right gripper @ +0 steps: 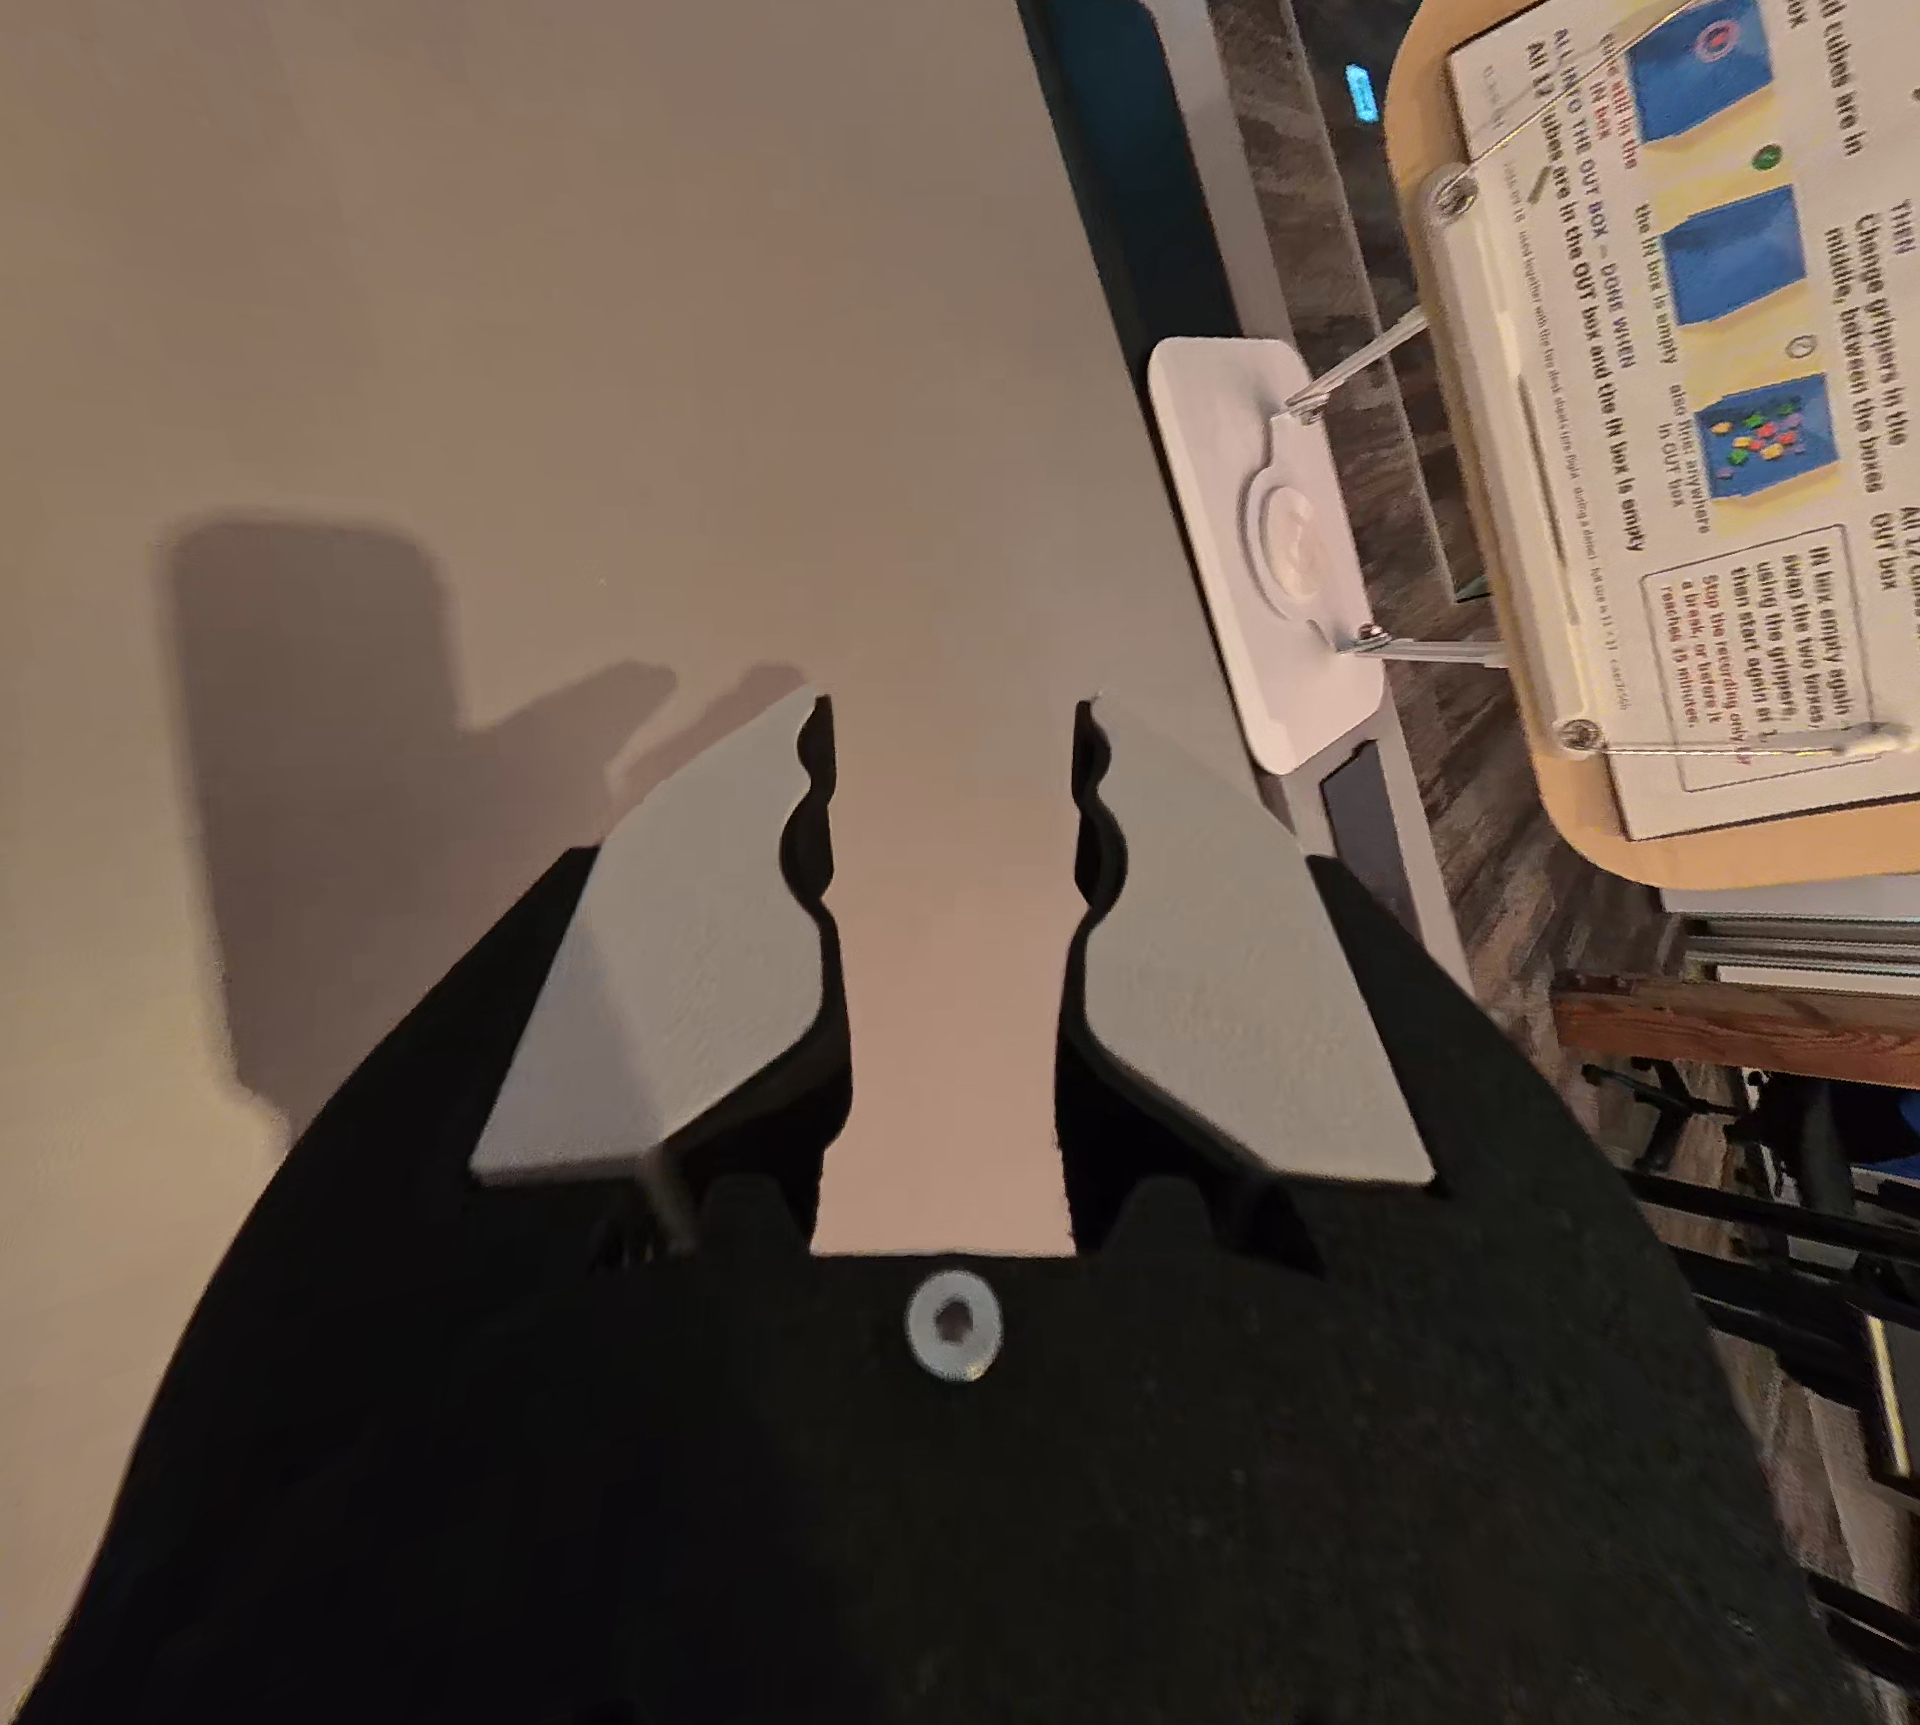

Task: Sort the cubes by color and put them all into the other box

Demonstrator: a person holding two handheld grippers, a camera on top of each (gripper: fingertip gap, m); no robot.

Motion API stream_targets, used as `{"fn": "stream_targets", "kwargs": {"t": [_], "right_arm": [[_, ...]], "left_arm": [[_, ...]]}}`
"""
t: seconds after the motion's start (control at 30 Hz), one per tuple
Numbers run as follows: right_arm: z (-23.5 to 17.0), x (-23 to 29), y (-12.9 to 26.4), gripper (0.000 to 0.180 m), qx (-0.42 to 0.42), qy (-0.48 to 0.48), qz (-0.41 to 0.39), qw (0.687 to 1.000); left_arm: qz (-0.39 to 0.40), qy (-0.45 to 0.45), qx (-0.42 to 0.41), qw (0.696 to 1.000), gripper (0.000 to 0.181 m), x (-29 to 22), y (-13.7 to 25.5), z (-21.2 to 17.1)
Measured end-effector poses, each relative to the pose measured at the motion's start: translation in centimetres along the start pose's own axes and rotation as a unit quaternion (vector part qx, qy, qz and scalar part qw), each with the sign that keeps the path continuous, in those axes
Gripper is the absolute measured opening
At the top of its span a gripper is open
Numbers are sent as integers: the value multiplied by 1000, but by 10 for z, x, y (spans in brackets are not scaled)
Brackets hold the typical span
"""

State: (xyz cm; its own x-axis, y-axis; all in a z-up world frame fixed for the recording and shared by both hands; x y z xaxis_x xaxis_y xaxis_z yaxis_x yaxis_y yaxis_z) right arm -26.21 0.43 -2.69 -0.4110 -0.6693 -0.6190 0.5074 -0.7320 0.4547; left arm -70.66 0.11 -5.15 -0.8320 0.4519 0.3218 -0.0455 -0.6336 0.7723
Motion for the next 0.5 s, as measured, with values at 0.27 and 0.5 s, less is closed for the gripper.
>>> {"fn": "stream_targets", "kwargs": {"t": [0.27,0.5], "right_arm": [[-3,6,-4,44,-3,-10,31,999],[-14,0,-6,47,26,-72,47,996]], "left_arm": [[-85,-94,-72,989,25,-15,-16,4],[-175,-158,-125,964,22,-43,-10,1]]}}
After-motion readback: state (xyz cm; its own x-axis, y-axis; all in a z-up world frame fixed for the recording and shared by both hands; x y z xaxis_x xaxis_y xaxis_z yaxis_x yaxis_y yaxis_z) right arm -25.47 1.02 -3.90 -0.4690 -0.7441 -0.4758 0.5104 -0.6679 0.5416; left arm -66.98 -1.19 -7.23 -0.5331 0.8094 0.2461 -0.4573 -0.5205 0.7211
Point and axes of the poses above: each gripper's, where its closed fingertips meet, y back along the fingers, z out of its top, x = y × z across the jaws, the point moved 1 cm from there along y, back along the fingers, and after that the axes turned 13 degrees about -x, right-handed, at the moved point
